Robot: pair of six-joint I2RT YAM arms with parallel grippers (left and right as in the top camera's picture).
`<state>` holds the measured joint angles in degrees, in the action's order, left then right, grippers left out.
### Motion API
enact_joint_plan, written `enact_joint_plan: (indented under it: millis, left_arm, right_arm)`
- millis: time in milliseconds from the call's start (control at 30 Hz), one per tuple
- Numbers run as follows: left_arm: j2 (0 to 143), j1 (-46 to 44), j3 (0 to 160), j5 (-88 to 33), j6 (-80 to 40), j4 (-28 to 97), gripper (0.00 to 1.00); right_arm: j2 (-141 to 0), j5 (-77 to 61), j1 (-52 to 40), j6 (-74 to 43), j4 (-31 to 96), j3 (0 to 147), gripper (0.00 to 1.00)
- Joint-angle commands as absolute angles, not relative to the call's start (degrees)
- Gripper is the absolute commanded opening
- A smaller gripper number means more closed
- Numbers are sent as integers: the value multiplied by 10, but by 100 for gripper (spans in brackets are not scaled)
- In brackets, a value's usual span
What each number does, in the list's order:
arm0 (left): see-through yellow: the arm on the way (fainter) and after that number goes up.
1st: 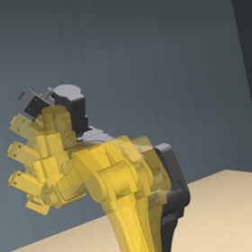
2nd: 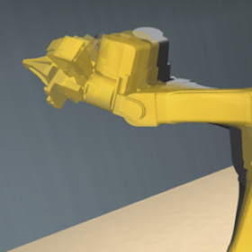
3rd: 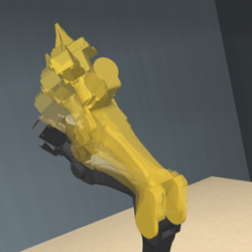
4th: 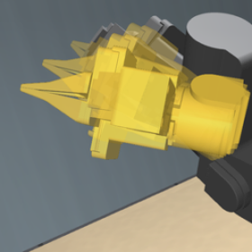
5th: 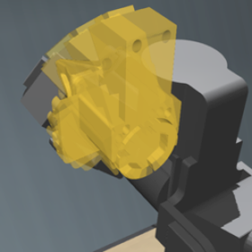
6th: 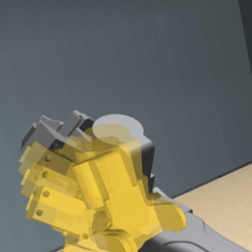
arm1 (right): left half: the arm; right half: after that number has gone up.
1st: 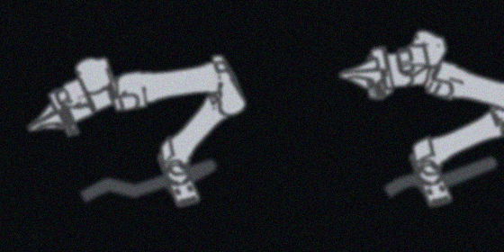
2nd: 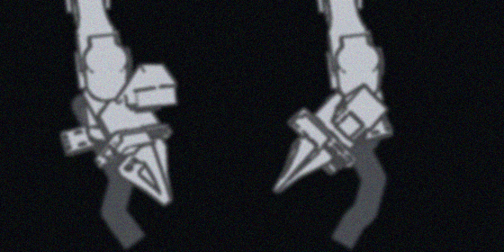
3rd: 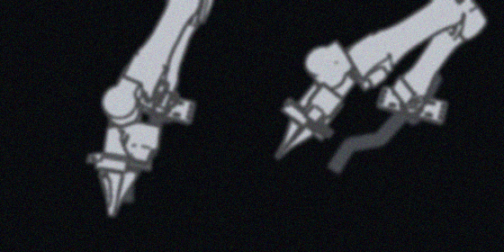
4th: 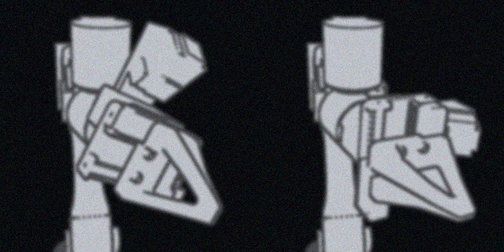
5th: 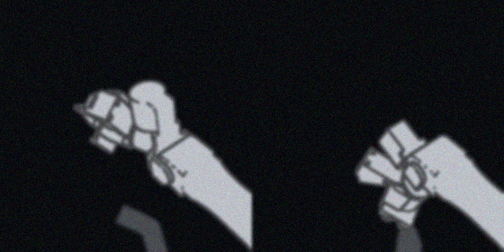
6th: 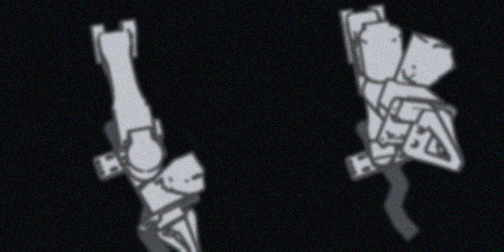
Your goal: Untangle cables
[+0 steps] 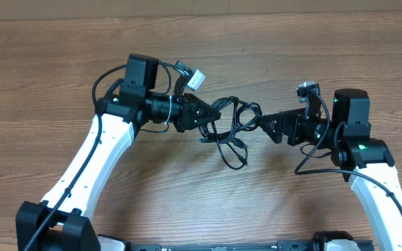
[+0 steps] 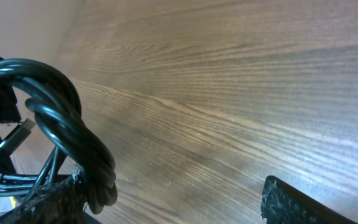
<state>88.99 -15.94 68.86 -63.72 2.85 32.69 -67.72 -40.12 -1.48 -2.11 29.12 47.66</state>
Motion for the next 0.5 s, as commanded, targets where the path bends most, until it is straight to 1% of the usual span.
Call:
enact_joint_plan:
  millis: [0,100,233,467]
  left_arm:
    - [888,-149,691,-686,43,328,4]
    - [888,-124,691,-689,15,328,4]
    - [888,-100,691,-719,13,328,4]
    - [888,-98,691,-724,11,328,4]
  right_arm:
    - [-671,-379,-12,-5,281,492,90]
    - [-671,-354,-12,-6,279,492,90]
    - [-671,-341,-12,-6,276,492,91]
    - [-671,-328,-12,-6,263,492,92]
